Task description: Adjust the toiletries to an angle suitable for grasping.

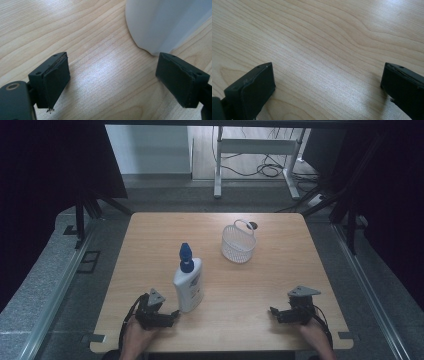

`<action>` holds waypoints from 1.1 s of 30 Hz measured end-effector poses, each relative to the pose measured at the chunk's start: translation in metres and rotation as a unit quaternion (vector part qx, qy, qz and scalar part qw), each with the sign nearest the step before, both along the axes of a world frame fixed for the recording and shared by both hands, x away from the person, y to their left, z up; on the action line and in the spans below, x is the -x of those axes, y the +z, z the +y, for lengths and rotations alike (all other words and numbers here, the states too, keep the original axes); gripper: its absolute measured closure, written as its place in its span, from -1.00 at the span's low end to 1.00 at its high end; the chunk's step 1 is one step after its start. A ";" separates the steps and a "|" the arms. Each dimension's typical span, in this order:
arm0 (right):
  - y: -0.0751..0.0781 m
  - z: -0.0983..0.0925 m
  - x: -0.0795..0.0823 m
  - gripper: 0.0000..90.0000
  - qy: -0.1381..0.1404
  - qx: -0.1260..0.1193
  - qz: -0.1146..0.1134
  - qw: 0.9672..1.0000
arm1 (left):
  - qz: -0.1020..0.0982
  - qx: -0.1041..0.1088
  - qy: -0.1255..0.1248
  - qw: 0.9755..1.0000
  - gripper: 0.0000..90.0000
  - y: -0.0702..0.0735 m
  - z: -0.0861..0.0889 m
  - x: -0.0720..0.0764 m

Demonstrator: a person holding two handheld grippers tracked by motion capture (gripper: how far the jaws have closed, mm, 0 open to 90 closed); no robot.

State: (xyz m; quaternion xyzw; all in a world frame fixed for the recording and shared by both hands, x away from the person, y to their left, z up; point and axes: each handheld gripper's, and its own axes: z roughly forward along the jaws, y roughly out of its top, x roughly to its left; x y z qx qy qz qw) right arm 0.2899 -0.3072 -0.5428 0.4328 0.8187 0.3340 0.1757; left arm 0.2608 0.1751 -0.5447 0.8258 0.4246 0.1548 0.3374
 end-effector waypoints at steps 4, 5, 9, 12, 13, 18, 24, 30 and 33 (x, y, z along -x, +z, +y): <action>0.000 0.000 0.000 -1.00 0.000 0.000 0.000 1.000 | 0.000 0.000 -0.001 1.000 -0.75 0.000 0.000 0.000; 0.000 0.000 0.000 -1.00 0.000 0.000 0.000 1.000 | 0.000 0.000 -0.001 1.000 -0.75 0.000 0.000 0.000; 0.000 0.000 0.000 -1.00 0.000 0.000 0.000 1.000 | 0.003 -0.003 0.001 1.000 -0.72 0.001 0.001 -0.001; 0.000 0.000 0.000 -1.00 0.000 0.000 0.000 1.000 | 0.005 -0.003 0.006 1.000 -0.65 0.003 0.001 -0.001; 0.000 0.000 0.000 -1.00 0.000 0.000 0.000 1.000 | 0.005 -0.004 0.008 1.000 -0.62 0.003 0.001 -0.001; 0.000 0.000 0.000 -1.00 0.000 0.000 0.000 1.000 | 0.003 -0.008 0.018 1.000 -0.53 0.005 0.003 -0.001; 0.000 0.000 0.000 -1.00 0.000 0.000 0.000 1.000 | -0.006 -0.004 0.022 1.000 -0.39 0.009 0.005 -0.001; 0.000 0.000 0.000 -1.00 0.000 0.000 0.000 1.000 | -0.010 -0.007 0.023 1.000 -0.20 0.013 0.005 0.000; 0.000 0.000 0.000 -1.00 0.000 0.000 0.000 1.000 | -0.015 -0.004 0.020 1.000 -0.10 0.015 0.004 0.000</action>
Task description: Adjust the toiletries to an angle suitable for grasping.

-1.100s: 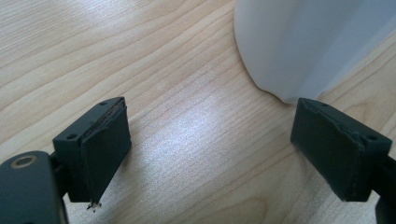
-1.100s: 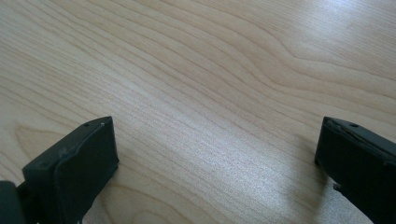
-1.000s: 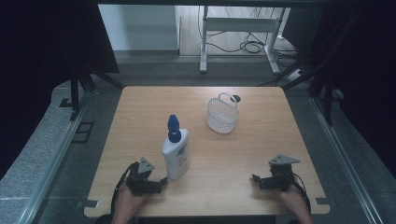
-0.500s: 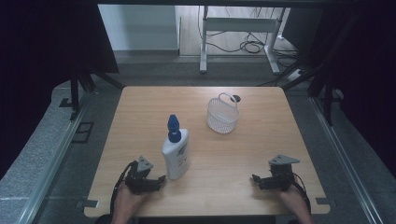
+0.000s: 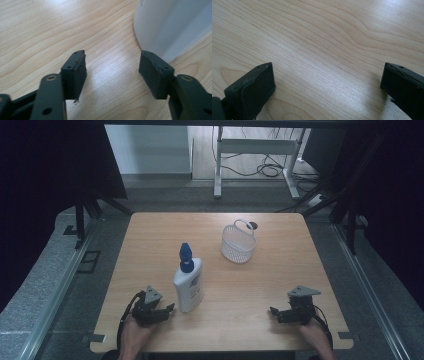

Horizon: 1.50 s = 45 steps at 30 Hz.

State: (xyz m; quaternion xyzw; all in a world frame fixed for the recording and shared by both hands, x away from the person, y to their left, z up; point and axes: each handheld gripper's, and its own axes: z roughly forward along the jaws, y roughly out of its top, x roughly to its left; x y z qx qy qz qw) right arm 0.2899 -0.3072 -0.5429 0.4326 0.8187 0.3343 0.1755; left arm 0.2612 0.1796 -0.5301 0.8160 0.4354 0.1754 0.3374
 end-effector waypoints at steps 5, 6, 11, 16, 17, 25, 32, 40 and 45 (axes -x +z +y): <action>0.000 0.000 0.000 -1.00 0.001 0.000 -0.001 1.000 | -0.006 0.004 -0.008 1.000 0.07 0.003 -0.002 -0.001; 0.000 0.000 0.000 -1.00 0.001 0.000 -0.001 1.000 | -0.007 0.005 -0.010 1.000 0.11 0.004 -0.003 -0.001; 0.000 0.000 -0.001 -1.00 0.002 0.000 0.000 1.000 | -0.012 0.011 -0.017 1.000 0.27 0.005 -0.005 -0.003; 0.000 0.001 -0.001 -1.00 0.002 0.000 -0.001 1.000 | -0.010 0.024 -0.014 1.000 0.42 0.006 -0.005 -0.007; 0.000 0.001 -0.001 -1.00 0.003 0.000 -0.001 1.000 | -0.009 0.027 -0.012 1.000 0.44 0.006 -0.004 -0.008; 0.000 0.001 -0.001 -1.00 0.004 0.000 -0.001 1.000 | -0.007 0.045 -0.013 0.999 0.70 0.007 -0.003 -0.017; 0.000 0.001 -0.002 -1.00 0.004 0.000 -0.001 1.000 | -0.004 0.050 -0.023 0.998 0.96 0.008 -0.007 -0.021; 0.000 0.001 -0.002 -1.00 0.004 0.000 -0.001 1.000 | 0.002 0.048 -0.044 0.998 0.98 0.009 -0.016 -0.020; 0.000 0.001 -0.002 -1.00 0.004 0.000 -0.001 1.000 | 0.005 0.044 -0.047 0.998 0.98 0.009 -0.019 -0.018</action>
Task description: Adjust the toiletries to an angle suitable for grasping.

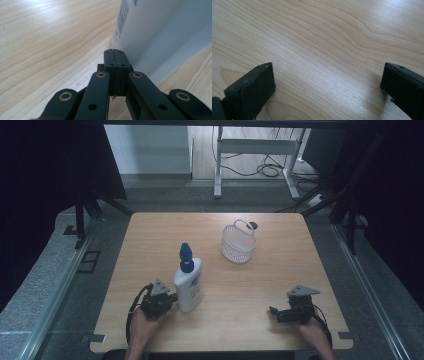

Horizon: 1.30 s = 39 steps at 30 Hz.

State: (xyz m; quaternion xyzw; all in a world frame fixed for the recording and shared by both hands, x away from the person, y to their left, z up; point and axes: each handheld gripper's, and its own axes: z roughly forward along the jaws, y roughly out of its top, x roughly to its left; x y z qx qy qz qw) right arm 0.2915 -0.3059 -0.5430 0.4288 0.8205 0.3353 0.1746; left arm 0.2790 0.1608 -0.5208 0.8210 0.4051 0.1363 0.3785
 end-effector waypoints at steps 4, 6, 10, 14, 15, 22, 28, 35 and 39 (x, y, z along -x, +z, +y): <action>0.000 0.000 0.000 -1.00 0.001 0.000 -0.001 1.000 | 0.002 0.000 -0.002 1.000 0.98 0.001 -0.002 0.004; 0.000 0.000 0.000 -1.00 0.001 0.000 -0.001 1.000 | 0.002 0.001 -0.002 1.000 0.98 0.001 -0.002 0.005; 0.000 0.000 0.000 -1.00 0.001 0.000 0.000 1.000 | 0.004 0.002 -0.005 1.000 0.98 0.002 -0.004 0.007; 0.000 0.000 0.000 -1.00 0.000 -0.001 0.001 1.000 | 0.005 0.003 -0.009 1.000 0.98 0.002 -0.006 0.009; 0.000 0.000 0.000 -1.00 0.000 -0.001 0.001 1.000 | 0.004 0.002 -0.009 1.000 0.98 0.002 -0.007 0.009; 0.000 0.000 0.000 -1.00 0.000 -0.001 0.001 1.000 | 0.004 0.002 -0.020 1.000 0.98 0.003 -0.014 0.012; 0.000 0.000 0.000 -1.00 0.001 0.000 0.000 1.000 | 0.004 0.000 -0.028 1.000 0.98 0.003 -0.020 0.013; 0.000 0.000 0.000 -1.00 0.001 0.000 0.000 1.000 | 0.001 -0.004 -0.037 0.999 0.98 0.002 -0.027 0.014; 0.000 0.000 0.000 -1.00 0.001 0.000 0.000 1.000 | 0.000 -0.004 -0.041 0.999 0.98 0.001 -0.030 0.013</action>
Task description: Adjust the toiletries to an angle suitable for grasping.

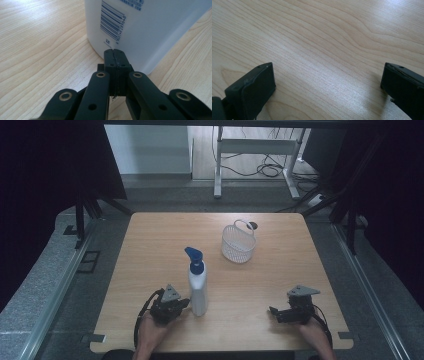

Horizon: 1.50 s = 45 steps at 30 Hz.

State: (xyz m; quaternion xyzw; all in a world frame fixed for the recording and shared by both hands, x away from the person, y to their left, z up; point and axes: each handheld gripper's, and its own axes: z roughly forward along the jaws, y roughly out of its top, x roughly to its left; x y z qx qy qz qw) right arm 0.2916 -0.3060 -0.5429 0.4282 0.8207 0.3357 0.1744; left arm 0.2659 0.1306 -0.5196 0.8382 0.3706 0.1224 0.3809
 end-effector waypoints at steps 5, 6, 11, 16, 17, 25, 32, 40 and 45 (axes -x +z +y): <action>0.000 0.000 0.000 -1.00 0.000 0.000 0.000 1.000 | -0.002 -0.001 -0.007 1.000 0.98 -0.001 -0.006 -0.001; 0.000 0.000 0.000 -1.00 0.000 0.000 0.000 1.000 | -0.002 -0.001 -0.007 1.000 0.98 -0.001 -0.006 -0.001; 0.000 0.000 0.000 -1.00 0.000 0.000 0.000 1.000 | -0.004 0.004 -0.015 1.000 0.98 -0.001 -0.011 -0.001; 0.000 0.000 0.000 -1.00 0.000 0.000 0.000 1.000 | -0.006 0.010 -0.016 1.000 0.98 -0.001 -0.014 -0.003; 0.000 0.000 0.000 -1.00 0.000 0.000 0.000 1.000 | -0.007 0.010 -0.017 1.000 0.98 0.000 -0.014 -0.003; 0.000 0.000 0.000 -1.00 0.000 0.000 0.000 1.000 | -0.008 0.017 -0.023 1.000 0.98 0.000 -0.017 -0.005; 0.000 0.000 0.000 -1.00 0.000 0.000 0.001 1.000 | -0.006 0.027 -0.029 0.999 0.98 0.000 -0.021 -0.006; 0.000 0.000 0.000 -1.00 0.000 0.000 0.000 1.000 | -0.004 0.032 -0.038 0.999 0.98 0.001 -0.027 -0.007; 0.000 0.000 0.000 -1.00 0.000 0.000 0.001 1.000 | -0.004 0.035 -0.046 0.998 0.98 0.002 -0.032 -0.008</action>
